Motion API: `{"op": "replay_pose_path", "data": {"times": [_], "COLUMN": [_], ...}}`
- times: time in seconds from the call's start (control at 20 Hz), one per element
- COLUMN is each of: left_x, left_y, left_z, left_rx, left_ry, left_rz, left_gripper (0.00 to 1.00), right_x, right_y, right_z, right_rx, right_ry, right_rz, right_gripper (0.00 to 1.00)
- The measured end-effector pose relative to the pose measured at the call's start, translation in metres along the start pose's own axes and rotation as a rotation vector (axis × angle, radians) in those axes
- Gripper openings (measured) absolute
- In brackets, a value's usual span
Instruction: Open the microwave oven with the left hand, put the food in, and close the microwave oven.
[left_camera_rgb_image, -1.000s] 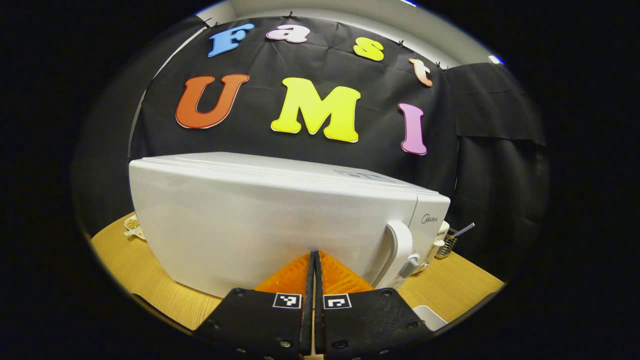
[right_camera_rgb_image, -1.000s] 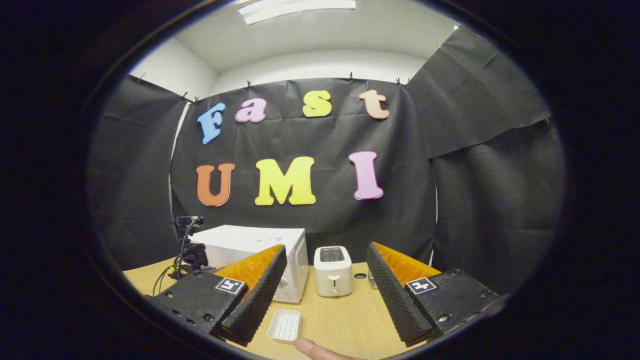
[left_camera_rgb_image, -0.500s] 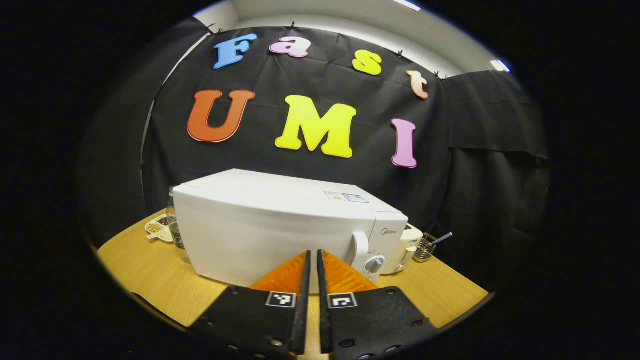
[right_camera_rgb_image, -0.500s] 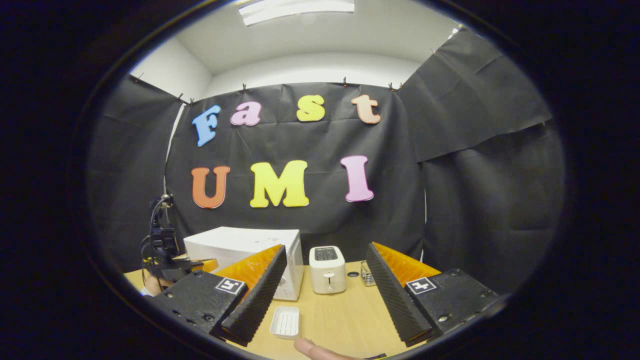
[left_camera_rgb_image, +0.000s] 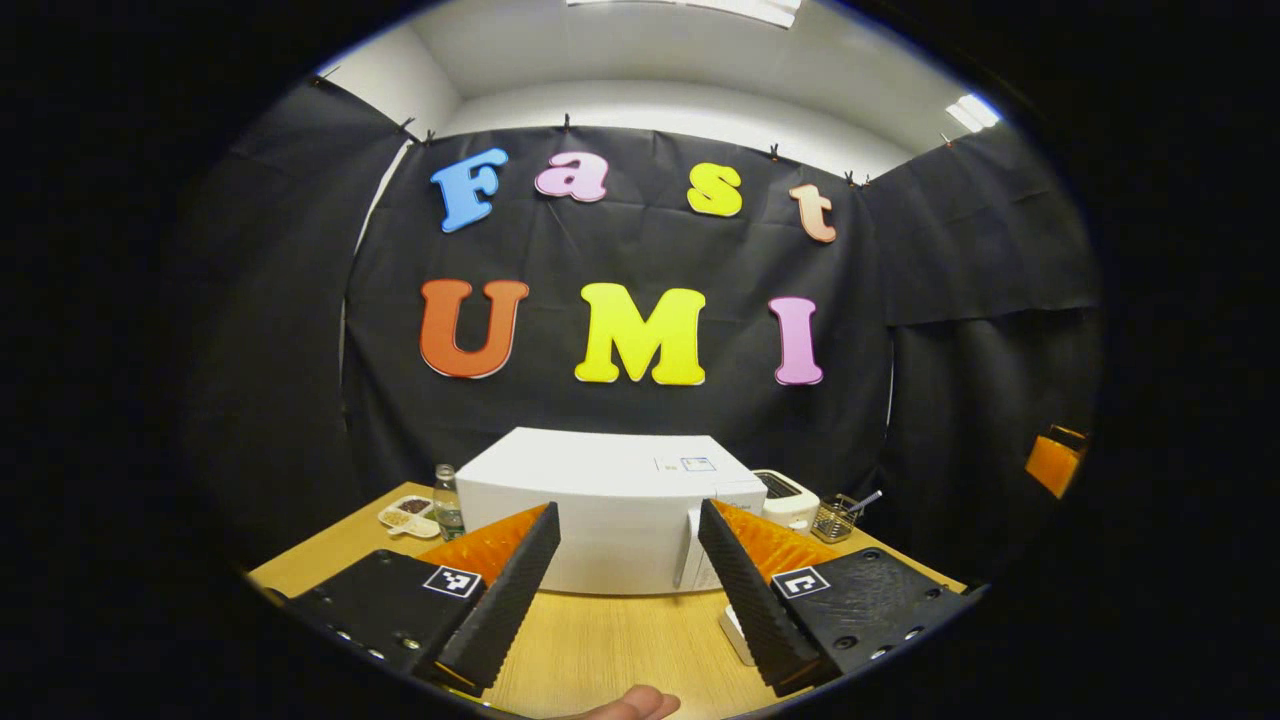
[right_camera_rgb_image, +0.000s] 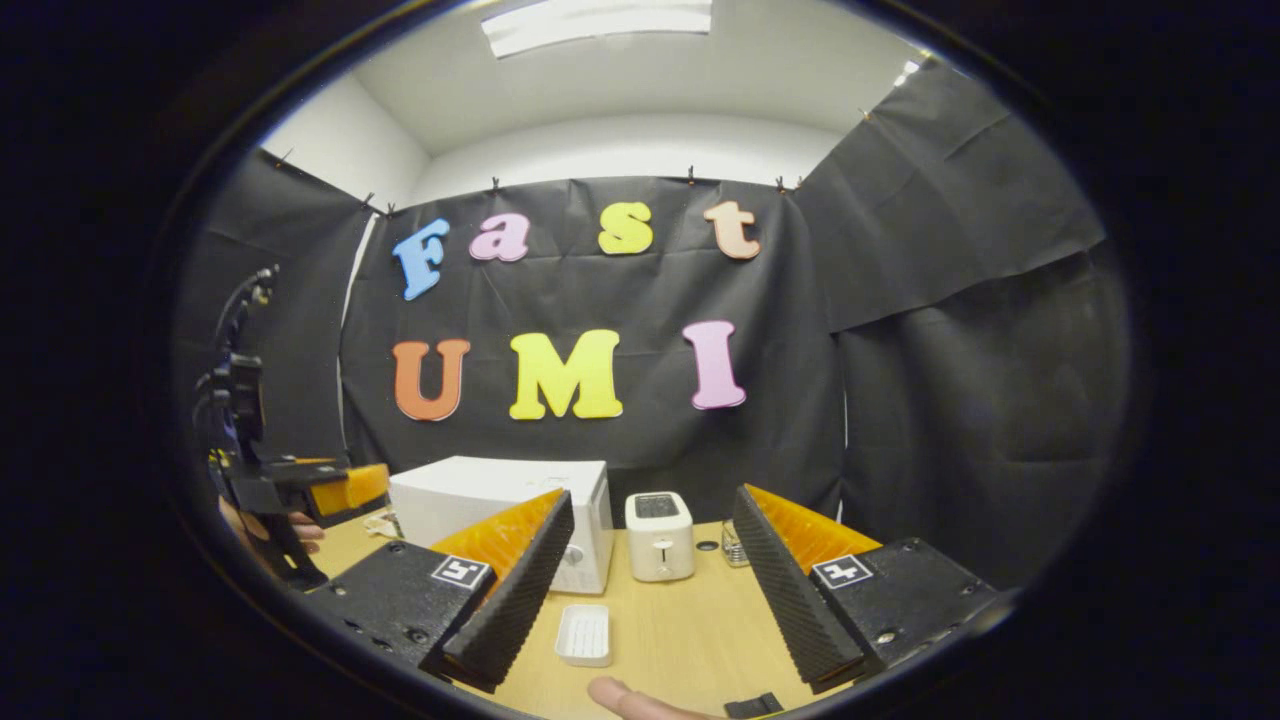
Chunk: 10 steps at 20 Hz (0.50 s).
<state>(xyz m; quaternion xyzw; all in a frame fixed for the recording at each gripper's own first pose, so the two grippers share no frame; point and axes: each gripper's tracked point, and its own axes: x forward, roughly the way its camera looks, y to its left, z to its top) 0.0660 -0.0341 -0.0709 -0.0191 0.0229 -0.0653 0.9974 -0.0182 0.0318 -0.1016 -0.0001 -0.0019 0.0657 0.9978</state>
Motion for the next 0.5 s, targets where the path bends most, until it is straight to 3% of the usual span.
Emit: {"op": "replay_pose_path", "data": {"times": [0.25,0.5], "left_x": [-0.062,-0.106], "left_y": [-0.005,0.009], "left_z": [0.033,0.030], "left_rx": [0.005,0.018], "left_ry": [-0.054,-0.055], "left_rz": [0.005,0.035], "left_gripper": [0.93,0.93], "right_x": [-0.015,-0.032], "right_y": [0.005,0.010], "right_z": [0.006,0.017], "right_rx": [-0.017,-0.029], "right_ry": [-0.004,-0.029], "right_rz": [0.004,0.005], "right_gripper": [1.00,1.00]}}
